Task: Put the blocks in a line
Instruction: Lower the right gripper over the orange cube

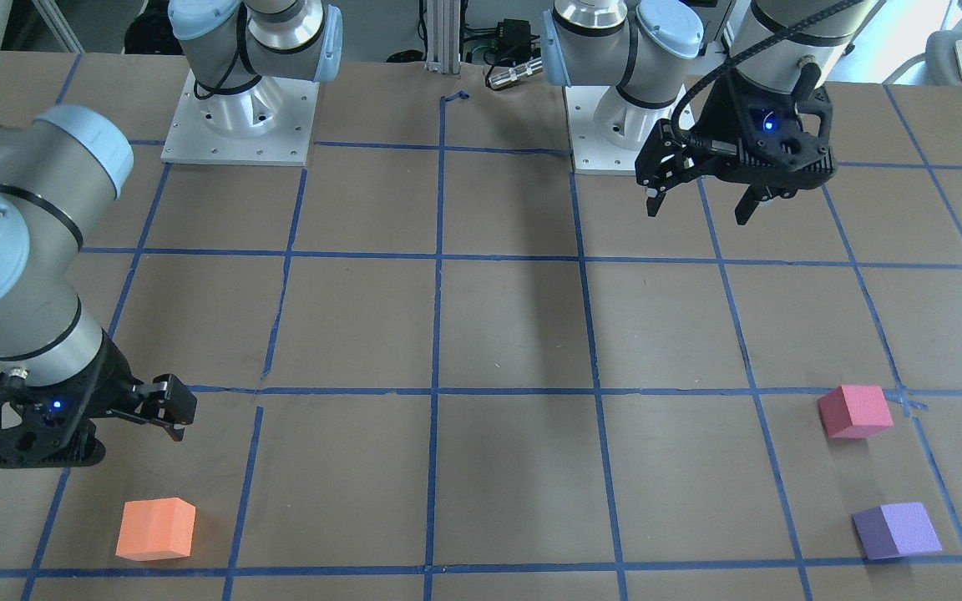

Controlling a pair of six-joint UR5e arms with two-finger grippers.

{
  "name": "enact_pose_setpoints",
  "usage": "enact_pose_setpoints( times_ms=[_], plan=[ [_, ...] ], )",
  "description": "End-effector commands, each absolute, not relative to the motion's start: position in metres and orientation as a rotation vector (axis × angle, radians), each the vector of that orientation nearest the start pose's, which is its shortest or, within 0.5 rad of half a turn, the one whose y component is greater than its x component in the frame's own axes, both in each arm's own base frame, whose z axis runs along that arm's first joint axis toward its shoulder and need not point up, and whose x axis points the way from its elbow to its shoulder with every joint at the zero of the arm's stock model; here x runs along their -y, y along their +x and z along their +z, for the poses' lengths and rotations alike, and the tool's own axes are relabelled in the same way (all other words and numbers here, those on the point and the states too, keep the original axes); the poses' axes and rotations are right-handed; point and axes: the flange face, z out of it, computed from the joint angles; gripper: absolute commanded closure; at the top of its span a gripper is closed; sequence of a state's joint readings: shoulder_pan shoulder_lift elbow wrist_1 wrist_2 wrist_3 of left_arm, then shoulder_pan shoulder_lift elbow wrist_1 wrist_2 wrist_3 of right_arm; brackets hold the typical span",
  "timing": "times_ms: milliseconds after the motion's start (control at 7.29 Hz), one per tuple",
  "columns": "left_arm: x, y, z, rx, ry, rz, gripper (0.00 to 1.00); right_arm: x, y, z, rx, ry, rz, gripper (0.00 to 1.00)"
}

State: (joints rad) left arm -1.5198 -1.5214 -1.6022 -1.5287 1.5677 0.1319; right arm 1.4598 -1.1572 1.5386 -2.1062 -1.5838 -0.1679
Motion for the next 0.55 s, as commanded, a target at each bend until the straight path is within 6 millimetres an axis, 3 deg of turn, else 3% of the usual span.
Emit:
enact_pose_setpoints(
  times_ms=[0,411],
  plan=[
    [0.484,-0.109,0.5,-3.135,0.12,-0.096,0.0,0.683,0.057,0.269,-3.167,-0.129,-0.262,0.0],
    [0.484,-0.109,0.501,-3.141,0.119,-0.105,0.0,0.696,0.053,0.227,-3.17,-0.137,-0.229,0.0]
  ],
)
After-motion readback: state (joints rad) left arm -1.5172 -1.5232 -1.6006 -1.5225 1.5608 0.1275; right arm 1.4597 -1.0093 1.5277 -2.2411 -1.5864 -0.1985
